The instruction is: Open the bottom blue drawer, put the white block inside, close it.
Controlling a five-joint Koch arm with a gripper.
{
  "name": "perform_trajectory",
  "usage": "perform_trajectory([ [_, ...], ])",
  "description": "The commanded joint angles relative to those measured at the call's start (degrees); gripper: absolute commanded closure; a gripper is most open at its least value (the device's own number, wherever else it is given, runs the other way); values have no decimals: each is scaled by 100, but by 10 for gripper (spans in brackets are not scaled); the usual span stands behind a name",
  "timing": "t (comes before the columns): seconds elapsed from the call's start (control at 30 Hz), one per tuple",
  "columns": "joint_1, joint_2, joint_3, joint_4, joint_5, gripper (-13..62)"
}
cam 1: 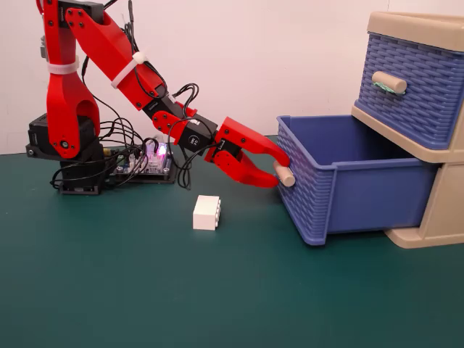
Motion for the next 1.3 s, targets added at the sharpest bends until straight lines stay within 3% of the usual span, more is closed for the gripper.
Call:
perform_trajectory([
  [0.0,-35,527,35,-79,114,146],
  [0.1,97,1450,264,413,105,146],
  [0.27,615,3252,-229,4491,79,151],
  [0.43,1160,2962,-1960,8517,-940,152],
  [0.5,1424,2619,-2320,9229,-1239,152],
  [0.93,1380,-501,-3858,9018,-1784,153],
  [1.27,1310,-721,-3489,9044,-1819,178],
])
